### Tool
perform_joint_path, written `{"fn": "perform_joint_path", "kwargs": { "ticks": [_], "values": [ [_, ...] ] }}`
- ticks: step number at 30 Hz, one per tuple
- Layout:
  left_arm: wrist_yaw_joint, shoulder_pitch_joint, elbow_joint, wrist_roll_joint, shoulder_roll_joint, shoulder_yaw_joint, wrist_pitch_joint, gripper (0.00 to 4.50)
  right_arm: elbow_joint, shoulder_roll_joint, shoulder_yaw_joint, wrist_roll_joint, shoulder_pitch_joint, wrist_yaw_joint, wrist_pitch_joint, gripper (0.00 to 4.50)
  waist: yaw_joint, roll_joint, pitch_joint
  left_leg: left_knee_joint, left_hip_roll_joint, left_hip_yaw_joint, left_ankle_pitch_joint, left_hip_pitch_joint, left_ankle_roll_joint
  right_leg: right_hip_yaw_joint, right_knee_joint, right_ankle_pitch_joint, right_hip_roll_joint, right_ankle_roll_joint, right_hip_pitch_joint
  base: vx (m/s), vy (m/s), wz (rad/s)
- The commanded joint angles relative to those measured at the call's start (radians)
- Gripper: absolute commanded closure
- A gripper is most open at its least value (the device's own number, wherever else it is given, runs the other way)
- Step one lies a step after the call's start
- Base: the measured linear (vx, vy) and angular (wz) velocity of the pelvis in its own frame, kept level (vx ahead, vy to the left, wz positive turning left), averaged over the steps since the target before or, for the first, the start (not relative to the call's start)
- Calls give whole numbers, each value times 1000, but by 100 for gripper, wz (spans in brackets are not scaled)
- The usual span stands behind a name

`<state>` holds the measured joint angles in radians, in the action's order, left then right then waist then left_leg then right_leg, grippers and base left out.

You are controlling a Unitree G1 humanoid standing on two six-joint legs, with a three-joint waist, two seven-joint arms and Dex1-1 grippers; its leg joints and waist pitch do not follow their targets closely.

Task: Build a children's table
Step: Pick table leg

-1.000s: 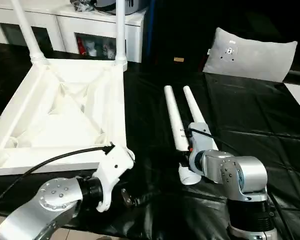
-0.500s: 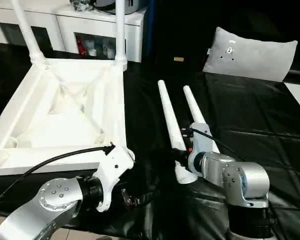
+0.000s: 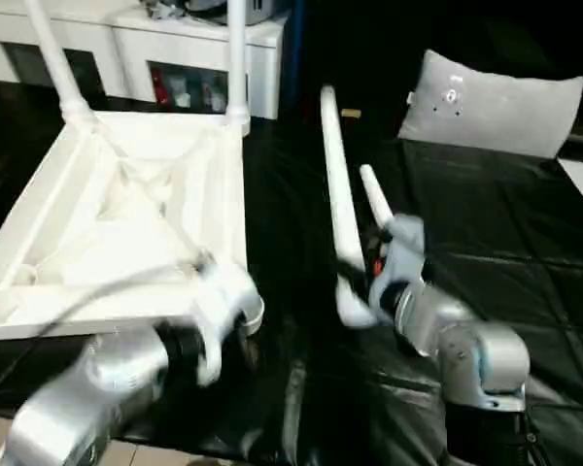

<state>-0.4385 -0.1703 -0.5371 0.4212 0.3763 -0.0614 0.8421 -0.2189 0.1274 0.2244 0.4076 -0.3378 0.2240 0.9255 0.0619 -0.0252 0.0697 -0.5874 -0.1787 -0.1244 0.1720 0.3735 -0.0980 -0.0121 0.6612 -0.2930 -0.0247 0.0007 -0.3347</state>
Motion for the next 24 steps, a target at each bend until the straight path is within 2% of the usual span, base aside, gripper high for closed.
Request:
{"fn": "perform_joint_path", "kwargs": {
  "ticks": [1,2,3,5,6,8,9,10,11,14,15,16,17,20,21,23,24],
  "values": [
    [39,-43,32,29,-23,48,-14,0,-46,13,60,106,-28,69,-28,259,1,20,-64,64,-30,1,112,-15,-73,39,-78,189,-78,-118,29,0,0,0],
    [48,-59,44,32,-36,59,-18,0,-45,19,81,132,-33,89,-23,259,3,21,-63,64,-29,1,97,-12,-65,39,-78,200,-80,-119,29,0,0,0],
    [60,-88,63,50,-61,80,-20,0,-44,18,111,181,-39,128,-13,259,0,11,-63,65,-30,0,88,-10,-55,39,-80,212,-78,-120,33,0,0,0],
    [75,-133,88,90,-102,113,-22,0,-44,8,142,253,-44,186,-1,259,5,17,-66,60,-28,-1,69,-11,-45,38,-77,237,-81,-132,34,0,0,0],
    [82,-156,98,120,-127,132,-22,0,-47,0,149,287,-45,217,9,260,4,6,-67,61,-30,-3,66,-11,-40,38,-80,238,-80,-134,35,0,0,0],
    [93,-217,121,209,-195,180,-4,0,-53,-22,154,364,-46,263,13,261,10,11,-71,58,-28,-3,34,-9,-28,35,-76,266,-82,-149,39,0,0,0],
    [93,-218,121,209,-195,180,-4,0,-53,-22,154,364,-46,263,13,261,12,11,-71,58,-32,-3,33,-12,-24,33,-77,266,-83,-158,35,0,0,0],
    [89,-258,138,264,-237,201,8,0,-59,-42,147,397,-40,294,17,261,10,-7,-72,60,-32,-5,28,-9,-16,33,-80,266,-83,-160,40,0,0,0],
    [89,-258,138,264,-237,201,8,0,-59,-42,147,397,-40,294,17,261,19,2,-75,57,-32,-5,10,-11,-8,31,-76,266,-85,-166,39,0,0,0],
    [118,-312,170,325,-291,237,5,0,-71,-55,139,418,-29,318,24,261,19,-1,-71,59,-34,-7,22,-7,0,31,-82,227,-87,-163,35,0,0,0],
    [128,-347,190,363,-318,256,9,0,-81,-62,134,431,-21,330,33,261,23,0,-70,60,-35,-8,41,-11,-2,31,-86,192,-89,-163,32,0,0,0],
    [127,-361,198,377,-325,258,14,0,-89,-67,130,443,-15,341,36,261,24,-1,-70,60,-35,-8,48,-10,-2,32,-88,175,-90,-164,32,0,0,0],
    [126,-369,202,383,-327,259,18,0,-92,-70,127,451,-11,348,36,261,30,5,-69,62,-37,-8,62,-11,-8,32,-90,140,-92,-160,29,0,0,0],
    [124,-385,216,391,-332,255,29,0,-108,-84,104,456,3,362,32,261,32,1,-68,65,-39,-8,78,-11,-17,34,-96,94,-93,-136,27,0,0,0],
    [128,-403,236,416,-348,261,41,0,-134,-122,37,415,30,399,1,261,33,4,-68,65,-38,-7,80,-11,-21,33,-96,82,-93,-132,26,0,0,0],
    [132,-409,244,427,-354,264,47,0,-141,-133,14,401,39,410,-13,261,36,0,-67,66,-37,-7,80,-8,-28,34,-99,78,-92,-122,28,0,0,0],
    [133,-417,257,422,-351,252,57,0,-150,-144,-13,387,50,425,-24,261,36,3,-68,66,-37,-7,84,-9,-28,34,-99,71,-93,-119,25,0,0,0]
  ]
}}
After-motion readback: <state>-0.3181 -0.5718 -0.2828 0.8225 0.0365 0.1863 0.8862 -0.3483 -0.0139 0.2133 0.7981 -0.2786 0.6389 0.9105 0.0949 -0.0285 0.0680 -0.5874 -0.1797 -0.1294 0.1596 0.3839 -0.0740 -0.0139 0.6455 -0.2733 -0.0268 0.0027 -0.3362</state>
